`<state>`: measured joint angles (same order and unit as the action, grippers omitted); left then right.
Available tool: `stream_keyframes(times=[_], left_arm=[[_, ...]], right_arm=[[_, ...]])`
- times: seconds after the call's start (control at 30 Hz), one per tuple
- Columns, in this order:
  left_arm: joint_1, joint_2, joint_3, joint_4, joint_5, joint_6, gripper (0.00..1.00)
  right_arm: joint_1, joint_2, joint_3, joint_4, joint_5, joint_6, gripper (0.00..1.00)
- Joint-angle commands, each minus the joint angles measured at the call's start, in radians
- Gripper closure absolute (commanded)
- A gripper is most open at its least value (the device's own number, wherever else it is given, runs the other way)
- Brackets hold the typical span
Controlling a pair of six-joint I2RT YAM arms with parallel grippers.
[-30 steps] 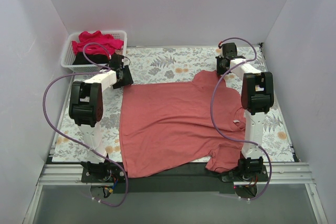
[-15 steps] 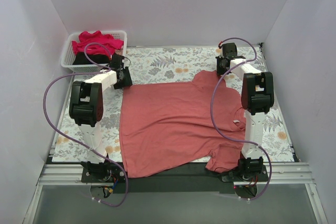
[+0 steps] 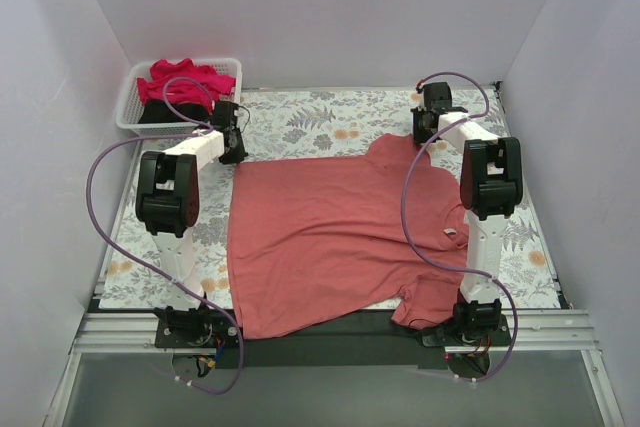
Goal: Fold and stack the t-shirts
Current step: Flatten the tshirt out
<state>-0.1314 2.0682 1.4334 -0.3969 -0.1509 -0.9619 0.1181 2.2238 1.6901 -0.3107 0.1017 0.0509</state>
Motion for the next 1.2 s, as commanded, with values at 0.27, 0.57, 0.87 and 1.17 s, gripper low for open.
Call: stream_keyframes(times=[0.27,0.57,0.87,1.17], left_arm=[[-0.020,-0.028,0.001,-0.094,-0.002,-0.014,1.00],[-0.010,-0.056,0.079,-0.054,-0.091,-0.015,1.00],[0.012,-0.022,0.159,-0.031,-0.121,-0.021,1.00],[0.018,-0.037,0.133,-0.010,-0.142,-0.029,1.00]], right_arm=[[-0.001,-0.076,0.031,0.022,0.006,-0.013,0.99],[-0.001,-0.059,0.173,0.091,0.044,-0.081,0.99],[0.000,-0.033,0.241,0.179,0.052,-0.212,0.99],[-0.001,-0.082,0.181,0.199,0.035,-0.255,0.99]])
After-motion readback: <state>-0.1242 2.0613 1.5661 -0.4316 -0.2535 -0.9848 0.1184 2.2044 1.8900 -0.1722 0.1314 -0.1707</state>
